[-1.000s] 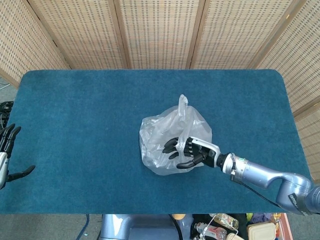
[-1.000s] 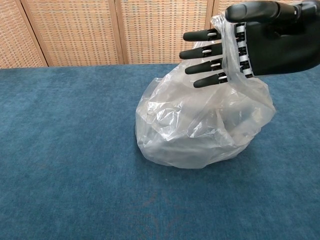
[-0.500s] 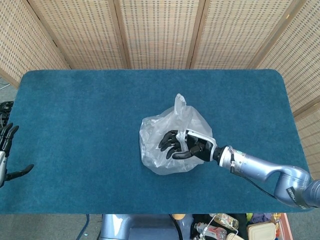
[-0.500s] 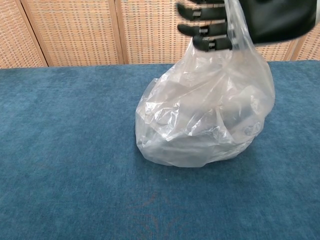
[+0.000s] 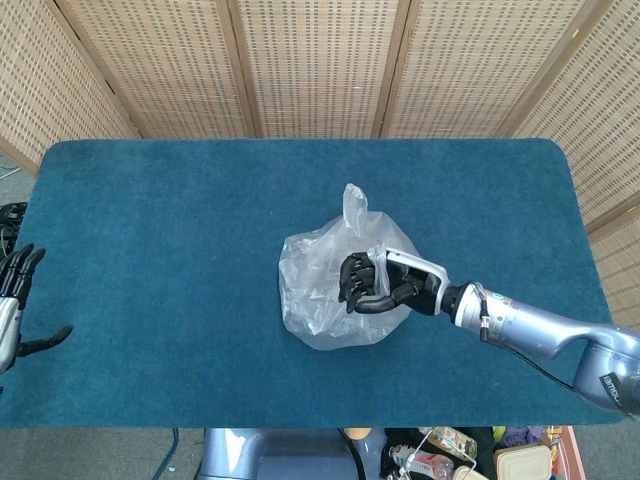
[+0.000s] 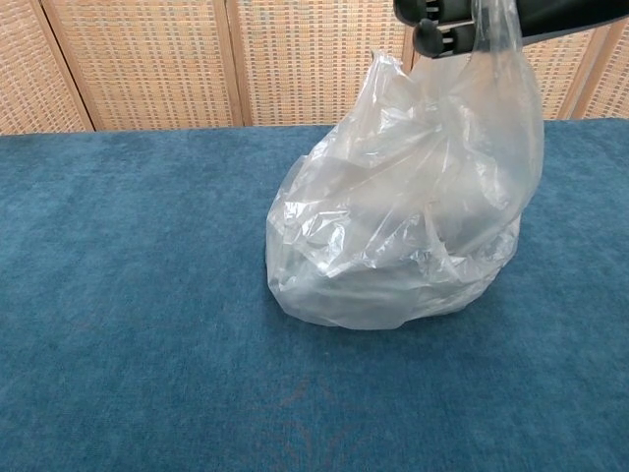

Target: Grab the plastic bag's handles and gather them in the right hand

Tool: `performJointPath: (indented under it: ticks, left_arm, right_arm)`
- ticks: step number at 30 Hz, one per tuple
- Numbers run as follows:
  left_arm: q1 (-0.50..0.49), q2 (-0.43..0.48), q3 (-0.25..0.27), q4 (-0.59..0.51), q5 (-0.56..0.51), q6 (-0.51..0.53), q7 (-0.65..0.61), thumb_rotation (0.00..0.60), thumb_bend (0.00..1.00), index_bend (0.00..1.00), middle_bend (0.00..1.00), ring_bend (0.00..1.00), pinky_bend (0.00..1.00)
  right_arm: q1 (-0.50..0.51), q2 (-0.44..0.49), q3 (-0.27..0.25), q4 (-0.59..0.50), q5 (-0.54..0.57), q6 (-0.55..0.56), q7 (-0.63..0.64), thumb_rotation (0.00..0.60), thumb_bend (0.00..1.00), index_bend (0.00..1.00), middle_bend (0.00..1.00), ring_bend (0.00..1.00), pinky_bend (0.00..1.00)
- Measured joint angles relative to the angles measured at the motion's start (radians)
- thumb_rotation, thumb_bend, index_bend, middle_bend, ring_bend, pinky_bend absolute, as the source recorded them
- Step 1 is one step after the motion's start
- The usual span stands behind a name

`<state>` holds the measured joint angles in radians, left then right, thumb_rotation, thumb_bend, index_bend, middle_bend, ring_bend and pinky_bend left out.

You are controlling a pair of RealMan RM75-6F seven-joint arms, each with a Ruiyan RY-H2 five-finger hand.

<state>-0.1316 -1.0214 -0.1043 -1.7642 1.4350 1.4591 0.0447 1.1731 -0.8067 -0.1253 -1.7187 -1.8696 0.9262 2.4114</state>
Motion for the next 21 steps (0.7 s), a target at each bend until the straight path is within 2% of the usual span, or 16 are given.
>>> performJointPath:
  ticks: [9,15,19,21]
  left_arm:
    - [-0.118,0.026,-0.075,0.012,-0.020,-0.100,0.024,0.600,0.16,0.00,0.00,0.00,0.00]
    - [-0.228,0.008,-0.128,0.103,-0.009,-0.195,-0.103,0.600,0.17,0.00,0.00,0.00,0.00]
    - [-0.328,-0.056,-0.156,0.234,0.056,-0.230,-0.239,0.600,0.17,0.01,0.00,0.00,0.01]
    - [-0.379,-0.093,-0.166,0.299,0.090,-0.238,-0.294,0.600,0.15,0.06,0.00,0.00,0.05]
  right_arm:
    - [-0.027,0.023,-0.016,0.002,0.002,0.054,-0.051,0.600,0.00,0.48,0.56,0.43,0.45]
    - [-0.049,0.021,-0.023,0.018,-0.001,0.091,-0.066,0.600,0.00,0.48,0.56,0.43,0.45]
    - [-0.057,0.013,-0.026,0.031,-0.008,0.116,-0.065,0.600,0.00,0.48,0.56,0.43,0.45]
    - [-0.057,0.010,-0.027,0.038,-0.008,0.121,-0.060,0.600,0.00,0.48,0.56,0.44,0.45]
